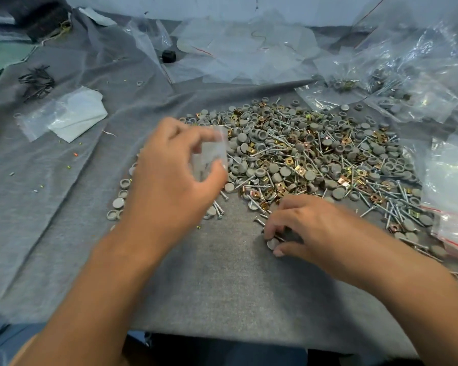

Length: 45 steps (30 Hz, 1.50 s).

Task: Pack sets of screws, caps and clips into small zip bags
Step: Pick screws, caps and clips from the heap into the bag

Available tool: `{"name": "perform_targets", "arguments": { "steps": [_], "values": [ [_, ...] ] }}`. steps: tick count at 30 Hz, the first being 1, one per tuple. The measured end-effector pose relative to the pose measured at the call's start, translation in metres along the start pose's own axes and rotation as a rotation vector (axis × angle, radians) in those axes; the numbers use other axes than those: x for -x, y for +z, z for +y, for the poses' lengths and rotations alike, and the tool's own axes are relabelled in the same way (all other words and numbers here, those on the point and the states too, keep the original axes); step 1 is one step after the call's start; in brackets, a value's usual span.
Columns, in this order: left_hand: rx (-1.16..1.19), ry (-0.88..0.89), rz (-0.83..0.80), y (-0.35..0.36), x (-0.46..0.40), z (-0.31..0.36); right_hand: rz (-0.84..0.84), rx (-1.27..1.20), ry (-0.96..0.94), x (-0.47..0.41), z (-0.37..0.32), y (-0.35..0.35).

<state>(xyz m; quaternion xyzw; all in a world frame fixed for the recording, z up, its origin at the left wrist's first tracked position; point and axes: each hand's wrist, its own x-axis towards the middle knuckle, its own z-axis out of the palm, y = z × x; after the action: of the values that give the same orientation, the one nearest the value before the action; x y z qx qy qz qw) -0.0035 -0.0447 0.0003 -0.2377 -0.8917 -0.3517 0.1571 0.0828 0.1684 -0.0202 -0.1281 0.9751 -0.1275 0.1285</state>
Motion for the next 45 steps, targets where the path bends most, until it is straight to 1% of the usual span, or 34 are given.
{"name": "perform_targets", "arguments": {
  "steps": [2,4,6,10,13,15,20,23,25,26,28,31,32,33,35,37,39,40,41,43,45],
  "values": [
    [-0.025,0.011,-0.081,0.007,0.002,0.001,0.021,-0.077,-0.011,0.002,0.002,-0.003],
    [-0.028,0.001,-0.130,0.009,0.002,0.001,0.108,-0.157,0.011,0.004,0.006,-0.008],
    [-0.037,-0.005,-0.160,0.009,0.002,0.000,0.178,-0.155,0.043,0.002,0.008,-0.011],
    [-0.034,-0.004,-0.194,0.011,0.004,0.003,0.124,-0.072,0.023,-0.004,0.005,-0.004],
    [-0.028,0.002,-0.221,0.013,0.005,0.005,0.144,-0.037,0.021,-0.005,0.005,0.000],
    [-0.017,0.009,-0.238,0.014,0.006,0.006,0.172,-0.072,0.021,-0.006,0.008,0.000],
    [0.000,0.025,-0.265,0.018,0.007,0.006,0.244,-0.262,0.064,-0.009,0.016,-0.003],
    [-0.017,0.044,-0.267,0.022,0.008,0.007,0.402,-0.399,0.023,-0.006,0.010,-0.011],
    [-0.030,0.067,-0.264,0.025,0.010,0.008,0.525,-0.447,-0.055,-0.006,0.000,-0.016],
    [-0.037,0.077,-0.263,0.026,0.010,0.009,0.579,-0.418,-0.105,-0.009,-0.006,-0.015],
    [-0.047,0.102,-0.261,0.027,0.010,0.011,0.659,-0.281,-0.163,-0.016,-0.017,-0.011],
    [-0.054,0.135,-0.247,0.027,0.011,0.013,0.710,-0.041,-0.152,-0.025,-0.022,0.002],
    [-0.050,0.142,-0.248,0.027,0.011,0.013,0.719,-0.026,-0.147,-0.026,-0.020,0.003],
    [-0.044,0.142,-0.254,0.025,0.011,0.012,0.732,-0.061,-0.140,-0.026,-0.016,0.003],
    [-0.021,0.097,-0.270,0.021,0.008,0.008,0.751,-0.170,-0.080,-0.024,-0.005,-0.002],
    [0.021,0.022,-0.248,0.014,0.002,0.002,0.672,-0.176,0.034,-0.024,0.008,-0.003],
    [0.086,-0.029,-0.165,0.007,-0.003,-0.004,0.553,-0.087,0.121,-0.025,0.014,0.003],
    [0.117,-0.048,-0.110,0.004,-0.005,-0.006,0.524,-0.038,0.152,-0.027,0.016,0.007],
    [0.136,-0.064,-0.052,0.002,-0.006,-0.008,0.524,-0.003,0.181,-0.029,0.017,0.010],
    [0.142,-0.078,0.049,-0.001,-0.007,-0.010,0.576,0.007,0.276,-0.033,0.022,0.009],
    [0.138,-0.071,0.083,0.000,-0.007,-0.011,0.560,-0.025,0.373,-0.034,0.033,0.004]
  ]
}}
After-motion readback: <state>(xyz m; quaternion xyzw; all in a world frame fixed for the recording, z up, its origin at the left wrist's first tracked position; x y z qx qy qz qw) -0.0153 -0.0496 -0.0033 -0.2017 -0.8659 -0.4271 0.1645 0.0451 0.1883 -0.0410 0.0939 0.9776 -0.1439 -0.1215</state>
